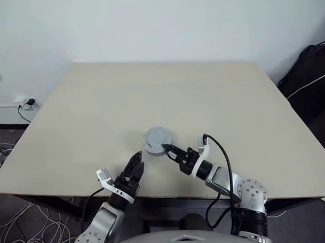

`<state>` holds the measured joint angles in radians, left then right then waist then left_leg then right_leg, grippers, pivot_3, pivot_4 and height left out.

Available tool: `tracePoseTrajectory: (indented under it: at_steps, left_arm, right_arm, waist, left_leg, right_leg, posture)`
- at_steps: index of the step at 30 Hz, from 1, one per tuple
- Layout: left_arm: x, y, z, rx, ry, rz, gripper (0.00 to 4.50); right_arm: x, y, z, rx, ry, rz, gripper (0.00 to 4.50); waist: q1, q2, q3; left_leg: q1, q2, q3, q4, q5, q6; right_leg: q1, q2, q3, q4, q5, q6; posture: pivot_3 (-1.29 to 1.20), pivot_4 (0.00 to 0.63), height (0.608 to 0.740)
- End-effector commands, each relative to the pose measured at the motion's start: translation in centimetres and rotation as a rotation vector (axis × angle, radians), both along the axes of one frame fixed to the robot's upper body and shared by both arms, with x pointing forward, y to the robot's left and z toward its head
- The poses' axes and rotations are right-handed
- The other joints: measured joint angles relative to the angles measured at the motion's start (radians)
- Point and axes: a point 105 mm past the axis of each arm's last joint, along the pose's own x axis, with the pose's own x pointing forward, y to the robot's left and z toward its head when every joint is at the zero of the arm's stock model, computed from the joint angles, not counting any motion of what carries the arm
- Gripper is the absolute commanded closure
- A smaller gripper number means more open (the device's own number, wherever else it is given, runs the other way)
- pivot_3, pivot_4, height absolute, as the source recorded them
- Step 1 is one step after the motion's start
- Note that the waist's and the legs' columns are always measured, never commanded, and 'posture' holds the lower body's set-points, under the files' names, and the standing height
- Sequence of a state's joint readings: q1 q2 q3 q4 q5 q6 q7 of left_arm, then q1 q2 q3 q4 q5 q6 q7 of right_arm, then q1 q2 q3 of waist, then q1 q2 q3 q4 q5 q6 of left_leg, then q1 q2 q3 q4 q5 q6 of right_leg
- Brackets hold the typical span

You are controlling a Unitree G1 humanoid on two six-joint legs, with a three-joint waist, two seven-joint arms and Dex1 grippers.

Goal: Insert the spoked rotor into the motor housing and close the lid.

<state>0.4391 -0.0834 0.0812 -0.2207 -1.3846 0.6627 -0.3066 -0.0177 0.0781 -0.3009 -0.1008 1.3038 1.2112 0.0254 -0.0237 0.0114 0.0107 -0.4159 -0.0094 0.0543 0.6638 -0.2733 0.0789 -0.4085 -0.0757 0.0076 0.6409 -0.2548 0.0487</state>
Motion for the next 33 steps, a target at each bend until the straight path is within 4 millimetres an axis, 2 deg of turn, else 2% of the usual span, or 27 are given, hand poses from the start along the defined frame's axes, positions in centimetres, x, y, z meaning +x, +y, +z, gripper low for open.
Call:
tracePoseTrajectory:
  at_steps: [1, 9, 20, 24, 28, 29, 33]
  left_arm:
    - [1.6, -1.3, 2.2, -0.114, -0.09, 0.014, 0.0]
    - [2.6, -1.8, 2.3, -0.132, -0.116, 0.003, 0.0]
    - [2.6, -2.3, 1.8, -0.142, -0.097, -0.025, 0.0]
    - [2.5, -2.3, 1.8, -0.144, -0.096, -0.024, 0.82]
    - [2.5, -2.3, 1.7, -0.142, -0.093, -0.025, 2.24]
    - [2.5, -2.3, 1.7, -0.141, -0.093, -0.026, 2.39]
    - [2.5, -2.1, 1.7, -0.13, -0.093, -0.013, 2.39]
  right_arm:
    - [-0.3, 0.9, 2.6, 0.073, -0.093, 0.044, 3.2]
    - [-1.6, 1.6, 2.5, 0.065, -0.082, 0.13, 3.2]
    - [-2.0, 1.8, 2.4, 0.066, -0.071, 0.148, 3.2]
    - [-2.0, 1.8, 2.4, 0.066, -0.069, 0.148, 3.2]
    - [-2.0, 1.8, 2.3, 0.065, -0.066, 0.149, 3.2]
    - [-2.0, 1.7, 2.2, 0.057, -0.064, 0.143, 3.2]
    - [-1.5, 1.3, 1.8, -0.056, -0.111, 0.117, 3.2]
  waist:
    - [0.001, 0.0, 0.0]
    - [0.001, -0.002, 0.001]
    - [0.002, -0.004, 0.002]
    - [0.002, -0.004, 0.002]
    - [0.002, -0.005, 0.003]
    - [0.002, -0.005, 0.003]
    - [0.002, -0.005, 0.003]
  left_leg:
    - [0.0, 0.0, 0.0, 0.0, 0.0, 0.0]
    - [0.001, 0.0, 0.001, 0.003, 0.001, 0.002]
    - [0.001, 0.0, 0.001, 0.004, 0.001, 0.003]
    - [0.001, 0.0, 0.001, 0.005, 0.001, 0.003]
    - [0.002, 0.0, 0.001, 0.005, 0.001, 0.003]
    - [0.002, 0.0, 0.001, 0.005, 0.001, 0.003]
    - [0.002, 0.0, 0.001, 0.005, 0.001, 0.003]
  right_leg:
    - [0.0, 0.0, 0.0, 0.0, 0.0, 0.0]
    - [0.002, 0.001, 0.0, 0.001, 0.001, 0.001]
    - [0.003, 0.002, 0.0, 0.001, 0.001, 0.002]
    - [0.004, 0.002, 0.0, 0.001, 0.001, 0.002]
    - [0.004, 0.002, 0.0, 0.001, 0.001, 0.002]
    - [0.004, 0.002, 0.0, 0.001, 0.001, 0.002]
    - [0.004, 0.002, 0.0, 0.001, 0.001, 0.002]
  posture:
    - [0.0, 0.0, 0.74]
    - [0.0, 0.0, 0.74]
    - [0.0, 0.0, 0.74]
    - [0.0, 0.0, 0.74]
    - [0.0, 0.0, 0.74]
    - [0.0, 0.0, 0.74]
    - [0.0, 0.0, 0.74]
